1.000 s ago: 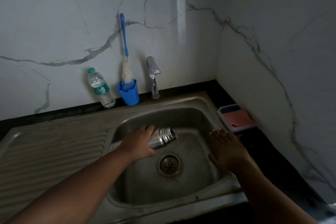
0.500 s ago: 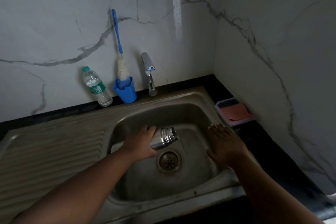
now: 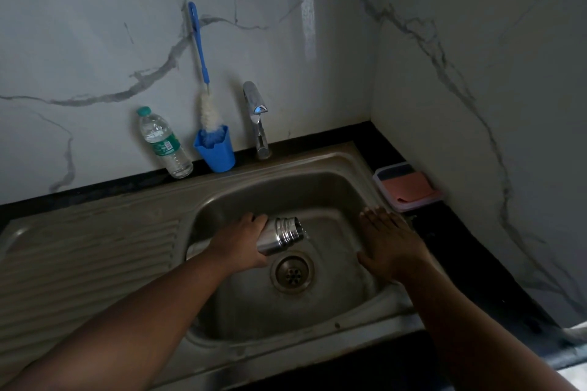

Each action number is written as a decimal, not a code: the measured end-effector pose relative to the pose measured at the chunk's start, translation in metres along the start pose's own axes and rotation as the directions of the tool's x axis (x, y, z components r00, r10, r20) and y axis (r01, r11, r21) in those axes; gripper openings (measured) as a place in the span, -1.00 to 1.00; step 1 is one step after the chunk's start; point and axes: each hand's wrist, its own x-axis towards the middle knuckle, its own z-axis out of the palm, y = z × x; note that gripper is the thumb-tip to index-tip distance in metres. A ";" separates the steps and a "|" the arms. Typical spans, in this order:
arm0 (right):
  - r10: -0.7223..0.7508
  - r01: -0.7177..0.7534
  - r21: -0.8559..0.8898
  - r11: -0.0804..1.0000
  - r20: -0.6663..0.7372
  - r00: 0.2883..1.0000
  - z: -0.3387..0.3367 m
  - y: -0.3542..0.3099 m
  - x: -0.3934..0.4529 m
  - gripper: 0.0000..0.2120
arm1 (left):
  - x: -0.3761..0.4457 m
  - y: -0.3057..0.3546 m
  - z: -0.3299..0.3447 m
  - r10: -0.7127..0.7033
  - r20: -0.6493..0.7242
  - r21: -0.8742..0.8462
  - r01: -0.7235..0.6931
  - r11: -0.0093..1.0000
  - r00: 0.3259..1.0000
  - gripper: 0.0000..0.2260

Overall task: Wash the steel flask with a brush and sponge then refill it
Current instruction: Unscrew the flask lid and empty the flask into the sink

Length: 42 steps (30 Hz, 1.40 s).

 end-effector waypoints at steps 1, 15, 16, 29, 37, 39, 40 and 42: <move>-0.006 0.006 0.002 1.000 -0.006 1.000 0.000 0.000 -0.001 -0.15 | 0.000 0.000 0.000 -0.005 0.002 0.003 0.005 1.000 1.000 -0.23; -0.021 0.021 -0.005 1.000 -0.011 1.000 -0.008 -0.001 -0.002 -0.17 | 0.002 -0.002 0.004 -0.016 0.022 0.044 0.015 0.999 1.000 -0.20; -0.020 0.020 -0.006 1.000 -0.006 1.000 -0.009 -0.001 -0.002 -0.16 | 0.002 -0.002 0.005 -0.018 0.026 0.045 0.017 0.999 1.000 -0.20; -0.005 0.004 0.025 1.000 0.032 0.999 -0.010 -0.001 -0.001 -0.10 | 0.006 -0.004 0.009 -0.035 0.048 0.046 0.032 0.998 0.998 -0.22; -0.010 0.008 0.036 0.999 0.041 0.999 -0.011 -0.001 -0.001 -0.10 | 0.005 -0.005 0.010 -0.029 0.056 0.045 0.027 0.999 0.998 -0.22; -0.009 0.007 0.030 1.000 0.044 0.999 -0.009 -0.001 0.000 -0.09 | 0.005 -0.006 0.010 -0.026 0.056 0.034 0.024 0.999 0.998 -0.22; -0.009 0.008 0.022 1.000 0.044 0.999 -0.008 0.000 0.000 -0.08 | 0.005 -0.006 0.010 -0.027 0.057 0.033 0.025 0.999 0.998 -0.21; -0.008 0.008 0.019 1.000 0.043 0.999 -0.006 0.000 0.000 -0.08 | 0.006 -0.006 0.010 -0.029 0.060 0.036 0.027 0.999 0.998 -0.21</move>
